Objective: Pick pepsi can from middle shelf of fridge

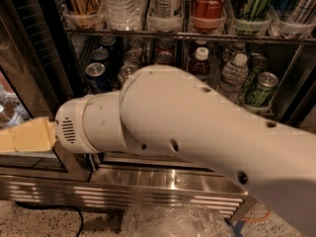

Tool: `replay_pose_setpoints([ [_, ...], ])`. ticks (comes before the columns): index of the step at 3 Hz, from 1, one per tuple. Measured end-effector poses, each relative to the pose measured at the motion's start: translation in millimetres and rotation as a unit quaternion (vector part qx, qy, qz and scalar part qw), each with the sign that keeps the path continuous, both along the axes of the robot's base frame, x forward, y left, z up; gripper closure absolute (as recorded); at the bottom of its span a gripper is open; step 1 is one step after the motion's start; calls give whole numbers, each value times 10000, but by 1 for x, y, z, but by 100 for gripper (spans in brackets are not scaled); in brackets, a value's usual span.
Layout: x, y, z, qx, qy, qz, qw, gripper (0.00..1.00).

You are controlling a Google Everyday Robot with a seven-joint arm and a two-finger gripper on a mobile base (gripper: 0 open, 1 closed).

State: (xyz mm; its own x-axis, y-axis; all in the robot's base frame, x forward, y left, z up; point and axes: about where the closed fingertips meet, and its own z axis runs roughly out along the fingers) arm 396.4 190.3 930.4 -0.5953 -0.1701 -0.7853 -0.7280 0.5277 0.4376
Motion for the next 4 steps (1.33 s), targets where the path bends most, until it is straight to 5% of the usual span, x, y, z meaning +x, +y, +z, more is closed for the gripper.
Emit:
replay_pose_setpoints([
  [1,-5,20,-28,-10,39,-430,9991,0],
  [2,-7,10,-55,-37,74,-1147,9934,0],
  [3,-14,-10,-74,78,358,-1897,9812,0],
  [4,-18,-16,-84,201,623,-2280,9715,0],
])
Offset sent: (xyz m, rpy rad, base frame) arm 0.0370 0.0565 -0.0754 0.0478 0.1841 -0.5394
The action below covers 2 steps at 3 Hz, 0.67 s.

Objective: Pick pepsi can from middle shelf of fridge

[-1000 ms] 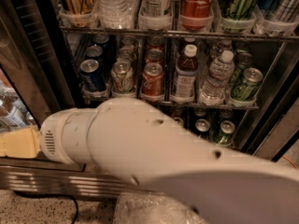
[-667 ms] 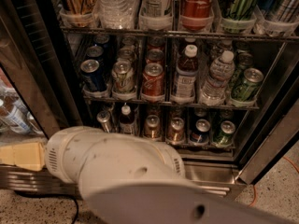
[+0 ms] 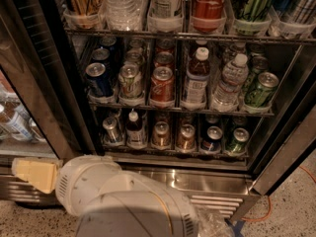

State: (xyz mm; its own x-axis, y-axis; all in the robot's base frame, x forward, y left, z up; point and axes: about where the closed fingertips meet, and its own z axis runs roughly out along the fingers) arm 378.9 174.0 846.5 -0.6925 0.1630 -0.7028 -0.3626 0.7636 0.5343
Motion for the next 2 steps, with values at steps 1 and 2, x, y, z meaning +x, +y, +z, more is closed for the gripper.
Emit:
replay_pose_setpoints([
  [1,0,-2,-1,-1,17,-66,10000,0],
  [2,4,3,-1,168,34,-131,9998,0],
])
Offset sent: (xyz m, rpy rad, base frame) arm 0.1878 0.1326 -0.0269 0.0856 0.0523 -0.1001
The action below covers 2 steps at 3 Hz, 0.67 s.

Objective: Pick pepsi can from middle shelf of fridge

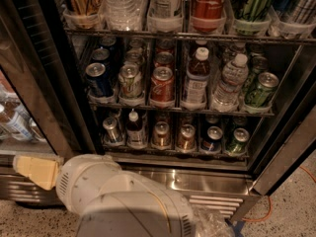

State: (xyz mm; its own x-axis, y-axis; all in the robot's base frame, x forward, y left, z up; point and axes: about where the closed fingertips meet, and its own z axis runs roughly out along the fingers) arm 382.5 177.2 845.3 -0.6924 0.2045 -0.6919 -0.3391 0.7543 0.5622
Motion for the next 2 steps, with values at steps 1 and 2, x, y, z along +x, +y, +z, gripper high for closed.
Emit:
replay_pose_setpoints([
  [1,20,3,-4,466,-63,-47,9989,0],
  [2,35,-1,-1,709,-178,-230,9971,0],
])
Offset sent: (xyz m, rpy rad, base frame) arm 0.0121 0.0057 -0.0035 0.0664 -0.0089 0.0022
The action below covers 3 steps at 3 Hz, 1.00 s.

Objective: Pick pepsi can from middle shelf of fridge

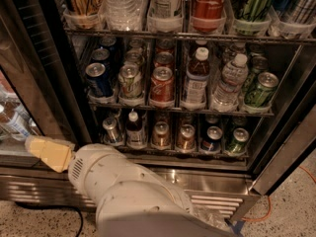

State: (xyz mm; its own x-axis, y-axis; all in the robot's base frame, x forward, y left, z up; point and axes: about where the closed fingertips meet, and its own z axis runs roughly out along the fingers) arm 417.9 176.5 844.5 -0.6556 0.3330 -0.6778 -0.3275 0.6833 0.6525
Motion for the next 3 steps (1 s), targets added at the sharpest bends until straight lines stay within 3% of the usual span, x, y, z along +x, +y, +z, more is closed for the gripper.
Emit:
replay_pose_setpoints([
  [1,0,0,0,0,0,0,10000,0],
  [3,34,29,-1,419,-484,246,9976,0],
])
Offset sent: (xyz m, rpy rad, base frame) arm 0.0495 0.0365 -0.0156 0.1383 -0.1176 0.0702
